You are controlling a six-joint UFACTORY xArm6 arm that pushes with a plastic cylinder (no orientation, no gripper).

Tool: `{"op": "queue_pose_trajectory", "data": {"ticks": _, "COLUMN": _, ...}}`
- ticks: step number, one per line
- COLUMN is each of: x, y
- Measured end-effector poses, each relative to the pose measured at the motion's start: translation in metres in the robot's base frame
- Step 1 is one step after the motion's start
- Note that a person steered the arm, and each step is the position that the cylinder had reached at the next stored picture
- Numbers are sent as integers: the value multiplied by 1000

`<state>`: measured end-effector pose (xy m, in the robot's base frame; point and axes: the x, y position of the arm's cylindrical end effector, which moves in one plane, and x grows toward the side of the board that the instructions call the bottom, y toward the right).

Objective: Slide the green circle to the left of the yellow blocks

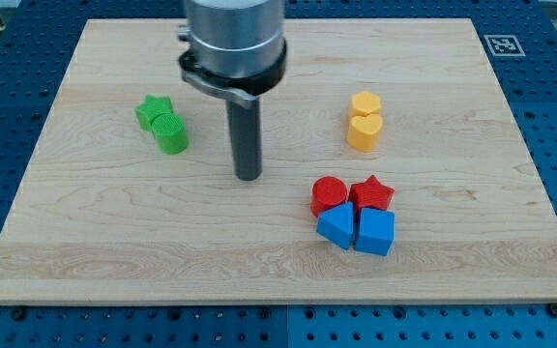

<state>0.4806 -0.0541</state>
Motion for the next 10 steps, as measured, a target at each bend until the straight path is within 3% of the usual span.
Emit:
{"op": "queue_pose_trajectory", "data": {"ticks": 3, "x": -19, "y": -125}}
{"op": "queue_pose_trajectory", "data": {"ticks": 7, "x": -34, "y": -75}}
{"op": "queue_pose_trajectory", "data": {"ticks": 10, "x": -44, "y": -106}}
